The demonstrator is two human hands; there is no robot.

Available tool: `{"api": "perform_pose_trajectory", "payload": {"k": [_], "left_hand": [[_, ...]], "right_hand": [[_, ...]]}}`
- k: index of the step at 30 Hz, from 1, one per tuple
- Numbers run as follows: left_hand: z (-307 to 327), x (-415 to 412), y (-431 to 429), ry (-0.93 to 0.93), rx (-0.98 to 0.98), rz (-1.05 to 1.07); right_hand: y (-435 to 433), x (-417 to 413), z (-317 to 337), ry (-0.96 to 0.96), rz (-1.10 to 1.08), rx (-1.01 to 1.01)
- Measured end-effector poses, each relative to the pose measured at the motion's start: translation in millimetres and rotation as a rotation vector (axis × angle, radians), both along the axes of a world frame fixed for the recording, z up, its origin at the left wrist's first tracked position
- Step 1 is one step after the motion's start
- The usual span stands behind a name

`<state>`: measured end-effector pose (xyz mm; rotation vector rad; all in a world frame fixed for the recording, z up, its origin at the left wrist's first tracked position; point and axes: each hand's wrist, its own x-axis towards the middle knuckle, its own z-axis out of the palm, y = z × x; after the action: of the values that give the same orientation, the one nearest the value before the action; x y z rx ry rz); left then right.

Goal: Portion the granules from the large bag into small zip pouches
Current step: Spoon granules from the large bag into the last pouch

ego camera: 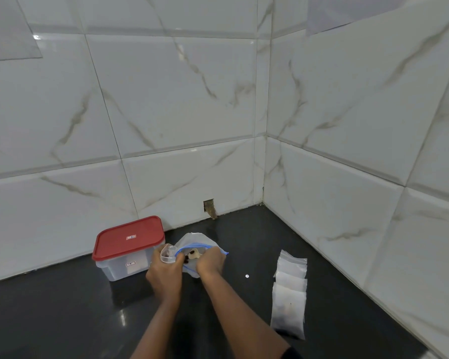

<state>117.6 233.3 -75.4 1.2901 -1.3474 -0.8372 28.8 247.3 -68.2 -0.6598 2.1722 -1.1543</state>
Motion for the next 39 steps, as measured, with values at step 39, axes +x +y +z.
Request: {"api": "perform_pose_trajectory", "payload": {"k": [39], "left_hand": [[-14,24,5,-0.080,0.045,-0.066]], "right_hand": [[-18,34,-9,-0.925,-0.238,-0.161]]}}
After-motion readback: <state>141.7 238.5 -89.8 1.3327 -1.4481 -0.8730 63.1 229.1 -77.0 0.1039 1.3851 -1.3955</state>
